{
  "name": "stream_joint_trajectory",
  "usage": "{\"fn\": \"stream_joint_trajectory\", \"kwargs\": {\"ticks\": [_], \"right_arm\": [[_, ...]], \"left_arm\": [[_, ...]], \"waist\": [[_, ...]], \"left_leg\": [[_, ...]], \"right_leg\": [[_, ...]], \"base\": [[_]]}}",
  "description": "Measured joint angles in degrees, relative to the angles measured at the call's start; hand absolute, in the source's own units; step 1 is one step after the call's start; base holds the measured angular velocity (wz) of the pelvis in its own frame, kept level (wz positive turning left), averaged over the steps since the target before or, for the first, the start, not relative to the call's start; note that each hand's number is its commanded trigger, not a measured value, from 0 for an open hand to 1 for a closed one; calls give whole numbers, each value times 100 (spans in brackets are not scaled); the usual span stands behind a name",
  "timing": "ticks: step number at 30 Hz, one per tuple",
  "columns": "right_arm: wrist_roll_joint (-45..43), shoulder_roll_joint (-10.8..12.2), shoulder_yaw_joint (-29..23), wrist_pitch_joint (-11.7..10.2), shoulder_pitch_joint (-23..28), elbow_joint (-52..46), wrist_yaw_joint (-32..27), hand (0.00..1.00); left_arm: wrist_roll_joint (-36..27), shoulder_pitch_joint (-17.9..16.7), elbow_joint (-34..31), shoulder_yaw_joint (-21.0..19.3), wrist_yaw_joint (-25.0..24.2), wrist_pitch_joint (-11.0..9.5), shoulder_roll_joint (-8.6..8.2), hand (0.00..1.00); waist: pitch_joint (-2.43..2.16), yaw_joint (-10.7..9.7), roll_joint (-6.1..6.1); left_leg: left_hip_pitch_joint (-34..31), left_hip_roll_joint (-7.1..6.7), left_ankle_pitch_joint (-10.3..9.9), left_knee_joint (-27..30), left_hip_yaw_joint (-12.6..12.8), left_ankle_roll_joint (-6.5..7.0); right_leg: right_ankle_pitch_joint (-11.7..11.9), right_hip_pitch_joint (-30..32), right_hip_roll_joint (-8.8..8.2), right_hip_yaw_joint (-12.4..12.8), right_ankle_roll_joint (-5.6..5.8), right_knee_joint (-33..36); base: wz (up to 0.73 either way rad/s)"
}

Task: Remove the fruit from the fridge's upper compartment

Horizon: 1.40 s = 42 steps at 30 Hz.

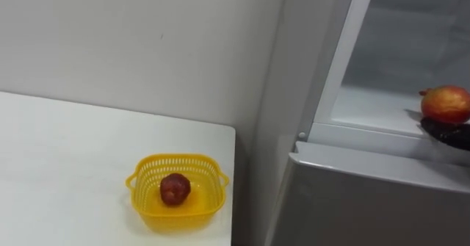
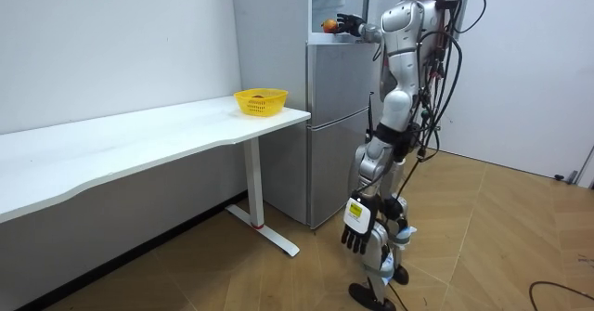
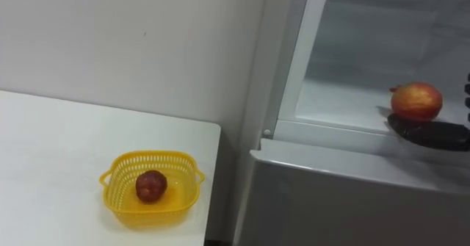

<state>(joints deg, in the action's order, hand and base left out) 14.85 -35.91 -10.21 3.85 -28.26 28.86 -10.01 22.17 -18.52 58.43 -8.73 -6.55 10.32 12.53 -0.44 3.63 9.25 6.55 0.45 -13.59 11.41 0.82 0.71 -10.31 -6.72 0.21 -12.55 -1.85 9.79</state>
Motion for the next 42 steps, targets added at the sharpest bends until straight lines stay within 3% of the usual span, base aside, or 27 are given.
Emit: {"fn": "stream_joint_trajectory", "kwargs": {"ticks": [7,15,24,25,26,27,28,37,42], "right_arm": [[36,-1,59,2,0,40,76,0],[29,-36,342,0,-215,150,221,0],[9,-161,481,0,-375,234,333,0],[9,-170,481,0,-376,235,344,9],[9,-180,481,0,-376,235,365,51],[9,-184,481,0,-376,235,377,67],[8,-186,482,0,-376,240,397,100],[9,-189,504,-18,-479,427,580,100],[-81,-192,574,-20,-559,549,645,100]], "left_arm": [[-11,-21,-71,25,-32,25,39,0],[-4,-22,-97,100,-98,3,88,0],[-4,-19,-84,98,-201,-68,189,0],[-3,-20,-63,97,-214,-74,208,0],[-3,-28,-49,95,-254,-70,221,0],[-5,-33,-45,95,-269,-70,225,0],[-5,-32,-34,95,-290,-70,228,0],[2,-28,21,96,-312,-65,215,0],[-5,-18,18,98,-304,-47,205,0]], "waist": [[-16,0,23],[19,6,-11],[18,125,63],[33,129,75],[36,132,93],[39,135,106],[51,146,127],[21,311,195],[44,344,163]], "left_leg": [[6,0,0,13,1,0],[8,6,0,-20,24,-1],[10,0,3,-1,28,-2],[4,0,3,-4,21,-2],[0,-1,3,-6,16,-2],[-1,-2,3,-8,15,-2],[-6,-2,3,-7,14,-2],[-24,-5,4,10,-83,-3],[6,-5,3,11,-87,-3]], "right_leg": [[1,-18,0,0,-1,7],[1,27,3,43,-3,75],[-1,29,8,82,-4,72],[-2,29,9,77,-5,66],[-3,29,9,74,-5,60],[-3,28,9,73,-5,56],[-5,29,10,72,-6,48],[-5,-3,8,-38,-6,-7],[-4,-12,4,-38,-6,-7]], "base": [[0],[-3],[-2],[0],[0],[0],[0],[5],[1]]}}
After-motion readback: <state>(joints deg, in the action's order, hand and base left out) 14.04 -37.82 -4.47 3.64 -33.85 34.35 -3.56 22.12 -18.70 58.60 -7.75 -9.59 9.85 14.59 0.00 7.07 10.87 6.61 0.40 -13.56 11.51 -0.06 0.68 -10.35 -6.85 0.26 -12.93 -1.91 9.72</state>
